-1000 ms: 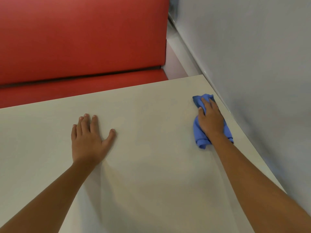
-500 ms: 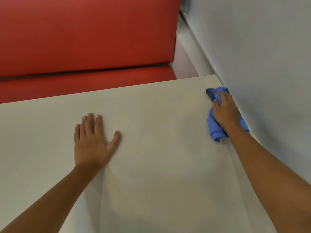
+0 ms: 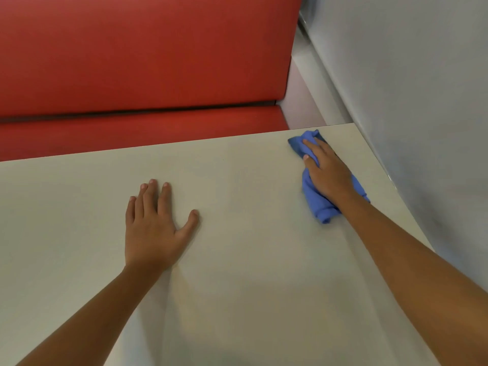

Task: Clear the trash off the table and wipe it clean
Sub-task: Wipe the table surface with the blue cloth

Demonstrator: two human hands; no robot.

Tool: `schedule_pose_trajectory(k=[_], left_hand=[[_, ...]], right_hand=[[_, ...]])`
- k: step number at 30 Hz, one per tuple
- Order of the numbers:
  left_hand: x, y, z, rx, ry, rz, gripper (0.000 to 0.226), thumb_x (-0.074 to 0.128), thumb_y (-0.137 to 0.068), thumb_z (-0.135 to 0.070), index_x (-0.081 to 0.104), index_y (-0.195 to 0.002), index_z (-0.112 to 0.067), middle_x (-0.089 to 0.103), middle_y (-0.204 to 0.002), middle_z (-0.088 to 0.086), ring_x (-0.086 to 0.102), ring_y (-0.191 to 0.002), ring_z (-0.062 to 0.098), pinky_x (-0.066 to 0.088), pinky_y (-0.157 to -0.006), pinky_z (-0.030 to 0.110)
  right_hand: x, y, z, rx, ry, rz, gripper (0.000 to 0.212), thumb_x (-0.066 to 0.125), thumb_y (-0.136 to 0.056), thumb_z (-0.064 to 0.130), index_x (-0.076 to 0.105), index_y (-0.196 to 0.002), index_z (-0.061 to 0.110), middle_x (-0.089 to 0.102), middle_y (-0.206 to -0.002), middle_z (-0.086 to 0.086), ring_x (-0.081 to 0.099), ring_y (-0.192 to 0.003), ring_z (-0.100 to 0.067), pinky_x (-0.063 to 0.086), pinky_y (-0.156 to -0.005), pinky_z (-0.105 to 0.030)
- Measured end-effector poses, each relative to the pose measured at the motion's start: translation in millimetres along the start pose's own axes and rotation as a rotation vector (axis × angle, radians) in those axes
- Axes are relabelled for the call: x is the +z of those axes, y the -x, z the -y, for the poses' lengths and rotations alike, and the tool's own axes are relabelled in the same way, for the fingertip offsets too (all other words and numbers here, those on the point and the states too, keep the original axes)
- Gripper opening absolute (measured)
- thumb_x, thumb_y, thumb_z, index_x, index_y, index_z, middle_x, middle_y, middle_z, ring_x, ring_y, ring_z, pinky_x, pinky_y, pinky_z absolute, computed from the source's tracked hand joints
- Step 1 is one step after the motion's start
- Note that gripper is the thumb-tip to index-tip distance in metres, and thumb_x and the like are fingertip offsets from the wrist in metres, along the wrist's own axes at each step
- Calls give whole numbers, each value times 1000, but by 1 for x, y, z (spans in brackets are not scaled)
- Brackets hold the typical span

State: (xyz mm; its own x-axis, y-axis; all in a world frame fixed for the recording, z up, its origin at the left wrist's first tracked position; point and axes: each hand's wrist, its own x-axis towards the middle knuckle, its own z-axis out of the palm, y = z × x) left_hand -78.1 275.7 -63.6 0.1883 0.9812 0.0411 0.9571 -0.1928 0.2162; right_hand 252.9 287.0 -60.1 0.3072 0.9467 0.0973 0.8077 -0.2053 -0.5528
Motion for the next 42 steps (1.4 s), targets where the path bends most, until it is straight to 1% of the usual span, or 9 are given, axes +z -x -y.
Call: schedule_pose_trajectory(k=[3, 6, 17, 22, 26, 32, 35, 38, 42], left_hand=[[0, 0, 0, 2, 5, 4, 91, 11, -77, -71, 22, -146, -12, 14, -155, 11, 6, -144, 24, 1, -117, 37], [-1, 0, -1, 0, 9, 2, 91, 11, -78, -71, 22, -146, -12, 15, -155, 11, 7, -144, 24, 1, -117, 37], [2, 0, -1, 3, -9, -10, 88, 16, -80, -68, 26, -145, -9, 20, -153, 15, 12, -143, 27, 5, -117, 40], [2, -1, -1, 0, -18, -3, 88, 14, -80, -69, 26, -145, -9, 20, -153, 15, 12, -144, 27, 6, -117, 40], [0, -1, 0, 2, -19, 1, 90, 13, -80, -69, 26, -145, -10, 20, -153, 14, 13, -143, 27, 6, -117, 40], [1, -1, 0, 0, -16, 2, 89, 12, -80, -69, 26, -145, -10, 21, -154, 13, 13, -143, 27, 6, -117, 40], [0, 0, 0, -1, -8, 2, 89, 11, -80, -69, 25, -146, -11, 19, -154, 13, 11, -144, 26, 6, -118, 39], [0, 0, 0, -1, 0, -1, 90, 9, -80, -70, 23, -146, -11, 17, -155, 12, 9, -144, 25, 3, -118, 38], [1, -1, -1, -5, 14, -12, 88, 14, -80, -68, 26, -145, -11, 20, -154, 13, 12, -144, 26, 5, -117, 39]], right_hand=[[-18, 11, -23, -50, -79, 74, 43, 38, -99, 17, 37, -141, 22, 33, -148, 4, 31, -135, -12, 24, -105, -19], [-29, 4, -40, 31, -84, 32, 42, 37, -99, 19, 38, -140, 25, 31, -150, 5, 29, -137, -12, 23, -108, -23], [-12, -55, -19, 180, 118, -116, 40, 34, -97, 11, 47, -134, 17, 47, -136, -10, 43, -122, -28, 34, -94, -32], [20, -59, 31, 48, 62, -83, 38, 37, -95, 7, 53, -129, 13, 53, -130, -12, 47, -119, -29, 32, -93, -28], [38, -41, 56, -35, 35, -37, 39, 39, -95, 10, 48, -133, 14, 55, -125, -10, 49, -115, -28, 33, -91, -28], [24, -5, 48, -143, -92, 90, 39, 46, -95, 11, 48, -134, 19, 51, -135, -3, 45, -125, -17, 25, -93, -9], [6, 1, 31, -152, -162, 114, 37, 47, -95, 7, 50, -131, 15, 47, -139, -2, 38, -127, -9, 20, -99, -8], [-9, -11, 4, -43, -63, 36, 38, 45, -96, 11, 48, -134, 15, 45, -142, -5, 40, -130, -21, 22, -102, -14], [-16, -34, -16, 91, 132, -78, 38, 36, -95, 19, 52, -128, 9, 54, -131, -14, 47, -120, -33, 20, -113, -41]])
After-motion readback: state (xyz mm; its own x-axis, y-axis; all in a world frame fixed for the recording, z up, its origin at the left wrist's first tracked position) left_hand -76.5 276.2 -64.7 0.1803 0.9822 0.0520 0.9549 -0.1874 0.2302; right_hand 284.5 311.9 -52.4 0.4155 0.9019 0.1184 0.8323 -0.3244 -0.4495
